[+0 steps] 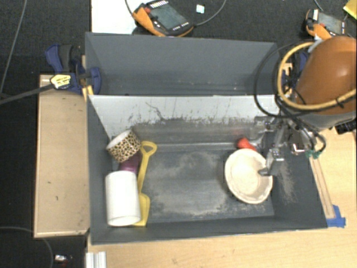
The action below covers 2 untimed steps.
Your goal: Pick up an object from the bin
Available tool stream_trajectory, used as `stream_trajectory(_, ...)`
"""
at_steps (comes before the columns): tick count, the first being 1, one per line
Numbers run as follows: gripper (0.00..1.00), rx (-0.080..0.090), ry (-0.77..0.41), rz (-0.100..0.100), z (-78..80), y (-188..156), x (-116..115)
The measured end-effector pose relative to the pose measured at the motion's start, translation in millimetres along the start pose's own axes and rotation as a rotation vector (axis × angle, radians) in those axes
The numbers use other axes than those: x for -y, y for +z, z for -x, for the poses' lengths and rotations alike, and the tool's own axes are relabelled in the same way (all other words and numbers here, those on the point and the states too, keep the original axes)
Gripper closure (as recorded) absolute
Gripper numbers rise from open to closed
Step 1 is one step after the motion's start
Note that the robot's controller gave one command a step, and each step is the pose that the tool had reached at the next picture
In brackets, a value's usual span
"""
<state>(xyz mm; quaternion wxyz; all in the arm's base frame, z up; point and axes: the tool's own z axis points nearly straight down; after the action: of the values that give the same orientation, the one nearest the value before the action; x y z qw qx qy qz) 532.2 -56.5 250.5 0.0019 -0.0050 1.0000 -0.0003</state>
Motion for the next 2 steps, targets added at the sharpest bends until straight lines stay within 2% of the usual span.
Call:
stream_trajectory(1,0.0,0.0,0.0,0.0,0.0,0.0,0.0)
stream_trajectory(2,0.0,0.001,-0.154,0.0,2.7,6.8,-4.9)
